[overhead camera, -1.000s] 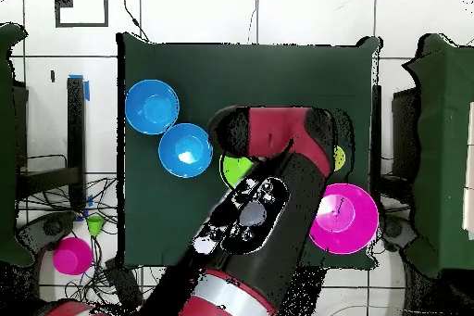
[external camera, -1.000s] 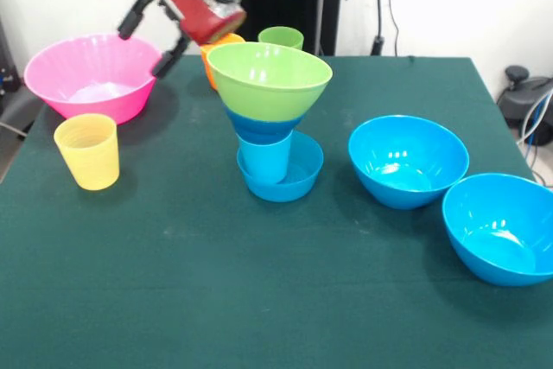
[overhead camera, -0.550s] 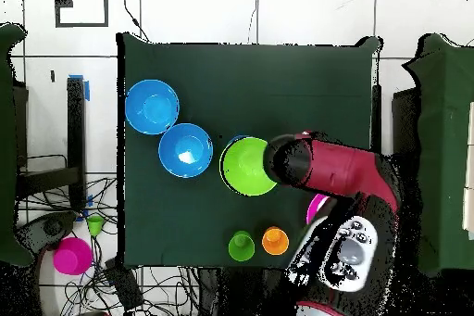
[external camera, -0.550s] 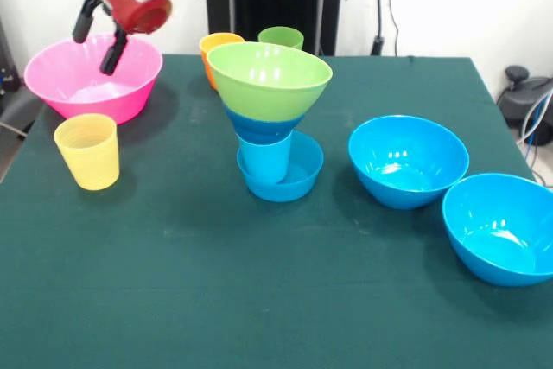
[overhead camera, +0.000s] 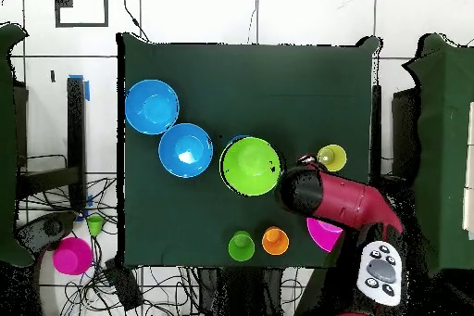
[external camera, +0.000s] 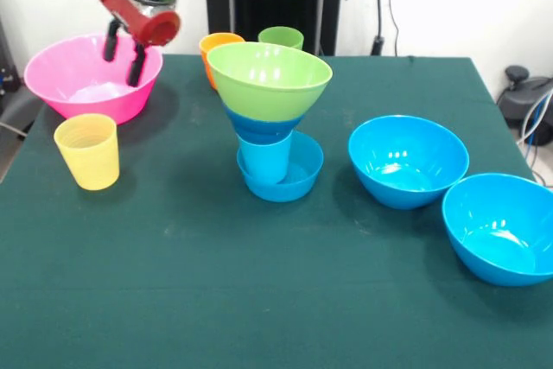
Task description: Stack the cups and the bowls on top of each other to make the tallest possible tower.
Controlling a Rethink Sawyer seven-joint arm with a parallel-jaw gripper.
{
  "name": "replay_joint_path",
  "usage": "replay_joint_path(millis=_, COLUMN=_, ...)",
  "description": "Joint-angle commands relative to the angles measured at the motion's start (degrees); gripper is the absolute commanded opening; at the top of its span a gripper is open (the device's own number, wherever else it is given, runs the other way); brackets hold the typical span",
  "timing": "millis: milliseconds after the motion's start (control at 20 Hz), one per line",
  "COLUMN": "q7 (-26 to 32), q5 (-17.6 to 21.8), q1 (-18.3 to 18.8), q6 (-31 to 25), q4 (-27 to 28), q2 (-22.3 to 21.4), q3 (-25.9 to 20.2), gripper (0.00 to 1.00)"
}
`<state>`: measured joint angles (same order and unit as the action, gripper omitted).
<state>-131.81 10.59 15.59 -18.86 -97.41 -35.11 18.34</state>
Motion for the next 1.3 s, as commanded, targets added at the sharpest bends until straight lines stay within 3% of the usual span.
replay_joint_path(millis=50, q7=-0.34, q5=3.50, q1=-1.86, q6=3.96, q4=-8.30, q2=0.79, q3=-9.50, gripper=1.00)
replay_joint_path(millis=1300, q7=-3.36, q5=5.00, q1=-3.16, q6=13.33, q4=-4.61, q2=10.57, q3=-5.09, gripper=1.00)
